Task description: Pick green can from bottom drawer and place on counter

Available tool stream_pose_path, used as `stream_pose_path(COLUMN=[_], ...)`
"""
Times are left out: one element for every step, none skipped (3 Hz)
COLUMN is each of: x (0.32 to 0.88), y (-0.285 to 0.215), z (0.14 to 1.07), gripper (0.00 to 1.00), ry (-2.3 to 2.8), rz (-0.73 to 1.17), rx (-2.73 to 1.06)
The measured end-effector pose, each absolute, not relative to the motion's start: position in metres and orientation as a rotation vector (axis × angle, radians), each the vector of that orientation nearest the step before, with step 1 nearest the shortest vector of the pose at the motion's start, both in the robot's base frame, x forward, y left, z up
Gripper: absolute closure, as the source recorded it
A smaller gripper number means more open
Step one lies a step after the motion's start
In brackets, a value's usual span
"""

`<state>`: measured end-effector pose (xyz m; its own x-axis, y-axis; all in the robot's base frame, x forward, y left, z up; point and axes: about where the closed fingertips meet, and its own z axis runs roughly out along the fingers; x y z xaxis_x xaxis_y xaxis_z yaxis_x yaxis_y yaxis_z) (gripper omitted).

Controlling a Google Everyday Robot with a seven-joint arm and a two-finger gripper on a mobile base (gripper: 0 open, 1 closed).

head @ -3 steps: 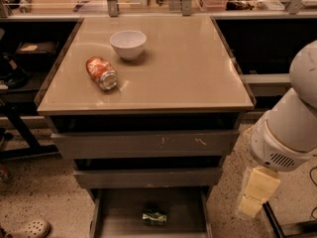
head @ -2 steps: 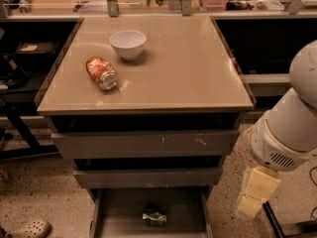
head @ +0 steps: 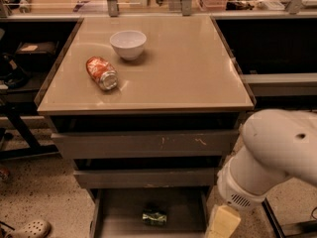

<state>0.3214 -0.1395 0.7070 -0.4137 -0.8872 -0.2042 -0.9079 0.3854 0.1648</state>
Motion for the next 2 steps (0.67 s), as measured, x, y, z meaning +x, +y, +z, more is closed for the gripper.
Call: stream_pose_path(x=[0.316,0.318], y=[-0.120,-0.103], z=[0.651,0.625], gripper=[0.00,0.00], ry=[2.552,2.511], rz=[0.464,0.587], rx=[-1.636,-1.671])
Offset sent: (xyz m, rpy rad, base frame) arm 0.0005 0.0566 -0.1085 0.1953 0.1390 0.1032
